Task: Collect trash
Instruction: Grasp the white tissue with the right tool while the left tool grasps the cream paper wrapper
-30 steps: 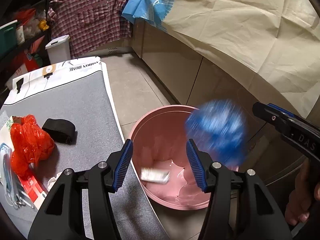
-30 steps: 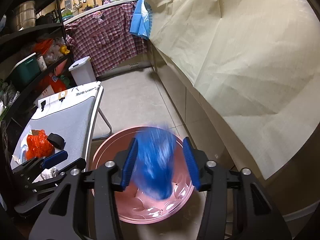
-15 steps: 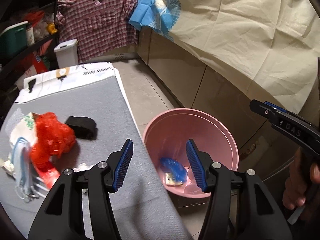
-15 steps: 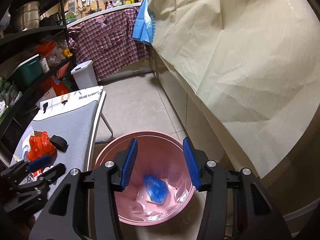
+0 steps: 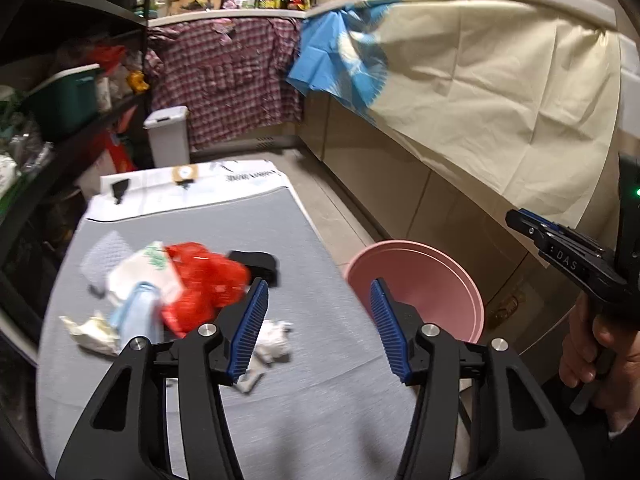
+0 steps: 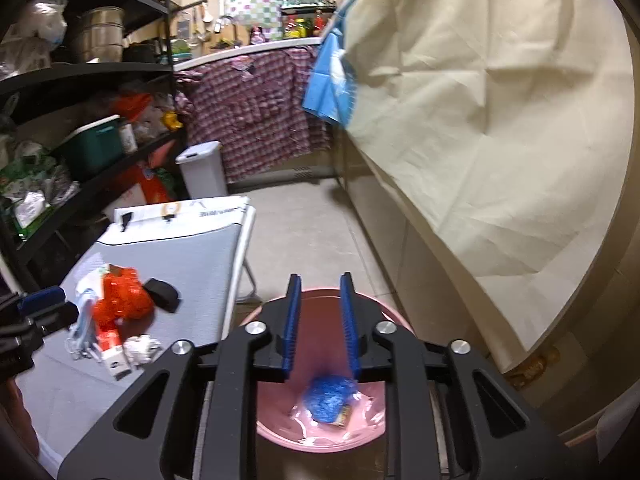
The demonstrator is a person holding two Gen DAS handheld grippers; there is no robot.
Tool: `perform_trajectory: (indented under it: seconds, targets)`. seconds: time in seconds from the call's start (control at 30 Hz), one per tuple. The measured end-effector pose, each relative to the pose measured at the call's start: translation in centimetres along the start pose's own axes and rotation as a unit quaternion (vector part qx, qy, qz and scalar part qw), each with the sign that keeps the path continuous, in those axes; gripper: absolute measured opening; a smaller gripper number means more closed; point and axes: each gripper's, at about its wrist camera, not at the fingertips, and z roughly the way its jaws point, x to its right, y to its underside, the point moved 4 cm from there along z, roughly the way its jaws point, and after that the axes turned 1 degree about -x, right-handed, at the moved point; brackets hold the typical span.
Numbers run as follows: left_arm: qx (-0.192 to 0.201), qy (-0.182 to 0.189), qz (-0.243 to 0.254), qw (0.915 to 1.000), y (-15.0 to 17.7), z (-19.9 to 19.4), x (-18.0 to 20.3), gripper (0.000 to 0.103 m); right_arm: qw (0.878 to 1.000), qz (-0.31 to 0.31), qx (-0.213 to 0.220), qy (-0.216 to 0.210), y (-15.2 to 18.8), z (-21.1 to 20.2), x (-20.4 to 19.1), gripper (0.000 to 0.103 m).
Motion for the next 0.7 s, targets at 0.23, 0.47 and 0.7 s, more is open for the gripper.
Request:
perform_trajectory:
  seconds: [0.23, 0.47, 0.7]
  targets:
    - [0.021, -0.031, -0.014, 0.9992, -0.3, -4.3, -5.7, 0.04, 0.999, -0.013, 0.0, -0.047, -0.1, -0.9, -3.9, 0.007]
    - [0.04, -0.077, -0.065, 0.9941, -0.3, -6.0, -12.0, 0.031, 0.995, -0.021, 0.008, -0.099, -0.4, -1.3, -9.1, 0.006]
    - [0.037, -0.109, -0.13, 0.9849, 1.3, -5.1, -16.6, 0.026, 0.99, -0.04, -0.02, -0.137, 1.1, 1.1, -14.4, 0.006]
